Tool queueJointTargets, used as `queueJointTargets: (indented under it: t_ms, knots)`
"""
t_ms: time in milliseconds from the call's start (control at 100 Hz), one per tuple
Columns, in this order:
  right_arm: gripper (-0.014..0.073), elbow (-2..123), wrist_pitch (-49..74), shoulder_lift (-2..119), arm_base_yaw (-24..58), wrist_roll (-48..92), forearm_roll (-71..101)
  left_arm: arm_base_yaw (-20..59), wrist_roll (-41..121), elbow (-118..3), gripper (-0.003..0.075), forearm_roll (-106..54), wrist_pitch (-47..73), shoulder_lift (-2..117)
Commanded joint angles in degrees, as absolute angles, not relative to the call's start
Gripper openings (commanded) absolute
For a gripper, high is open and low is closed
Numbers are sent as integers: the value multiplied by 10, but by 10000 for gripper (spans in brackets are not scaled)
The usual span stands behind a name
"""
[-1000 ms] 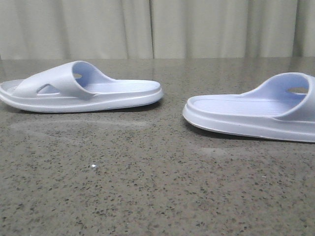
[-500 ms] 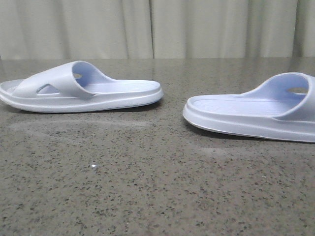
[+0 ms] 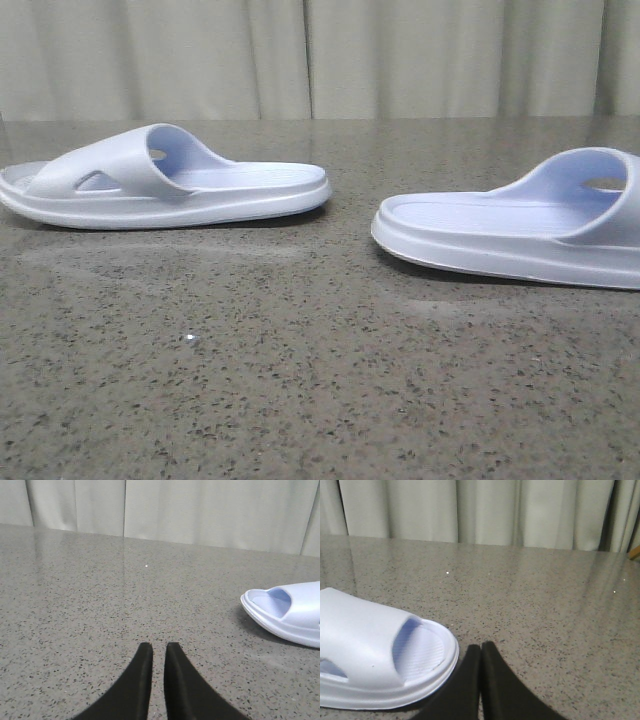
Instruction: Insert blue slippers together front up
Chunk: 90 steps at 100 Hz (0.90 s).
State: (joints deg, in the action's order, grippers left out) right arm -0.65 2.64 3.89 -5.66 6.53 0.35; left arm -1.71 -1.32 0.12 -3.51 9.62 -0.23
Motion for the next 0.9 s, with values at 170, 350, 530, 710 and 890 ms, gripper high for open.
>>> queueJointTargets:
  t_ms: [170,350,530,710,890]
  knots:
    - [-78,-17,-31,41,-59,67,101,-20,-19,7,15,-87,39,-20]
    - [-78,-17,-38,41,-59,67,122,-20,-19,7,15,-172,35,-20]
    - [-78,-17,-70,41,-59,67,277,-20,-19,7,15,-272,7,-20]
    - [-78,12,-61,47,-59,67,357,-20,-19,-9,15,-369,-14,-16]
    - [-78,90,21,146,-60,99,341,-20,-18,-80,15,-289,33,69]
